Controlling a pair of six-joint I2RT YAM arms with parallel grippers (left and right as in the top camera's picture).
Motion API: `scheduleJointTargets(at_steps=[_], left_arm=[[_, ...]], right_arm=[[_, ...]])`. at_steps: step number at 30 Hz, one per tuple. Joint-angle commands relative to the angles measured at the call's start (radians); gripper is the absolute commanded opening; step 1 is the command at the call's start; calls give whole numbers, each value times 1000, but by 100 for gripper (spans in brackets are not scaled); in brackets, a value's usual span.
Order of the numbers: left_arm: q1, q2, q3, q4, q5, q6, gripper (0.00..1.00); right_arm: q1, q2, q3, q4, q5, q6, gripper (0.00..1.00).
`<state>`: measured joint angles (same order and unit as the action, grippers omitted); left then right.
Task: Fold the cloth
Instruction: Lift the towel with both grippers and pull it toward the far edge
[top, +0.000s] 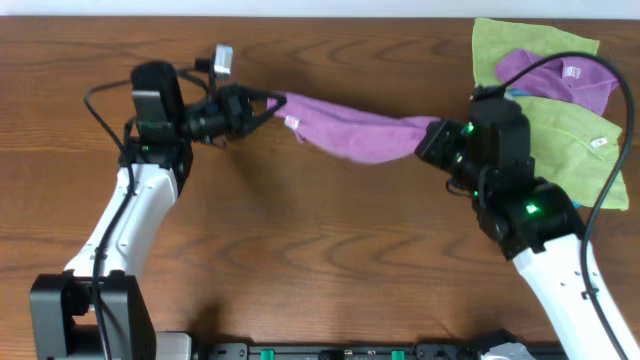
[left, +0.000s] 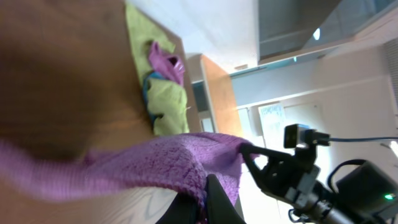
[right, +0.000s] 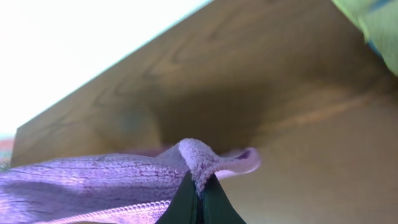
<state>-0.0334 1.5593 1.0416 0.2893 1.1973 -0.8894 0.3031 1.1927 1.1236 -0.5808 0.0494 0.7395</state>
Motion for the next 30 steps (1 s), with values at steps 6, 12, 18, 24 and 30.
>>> scheduleJointTargets(at_steps=[6, 12, 18, 24, 30], left_arm=[[10, -10, 116, 0, -31, -53, 6], [10, -2, 117, 0, -111, -30, 6], [12, 117, 175, 9, -178, 3, 6], [12, 277, 367, 12, -175, 21, 6], [17, 330, 466, -14, -98, 53, 6]], right_arm=[[-28, 99, 157, 32, 48, -77, 1], [-38, 203, 204, 70, 22, -121, 2], [-43, 348, 211, 280, 23, -198, 2], [-76, 458, 294, 329, 29, -200, 2], [-76, 480, 362, 254, 22, -250, 2]])
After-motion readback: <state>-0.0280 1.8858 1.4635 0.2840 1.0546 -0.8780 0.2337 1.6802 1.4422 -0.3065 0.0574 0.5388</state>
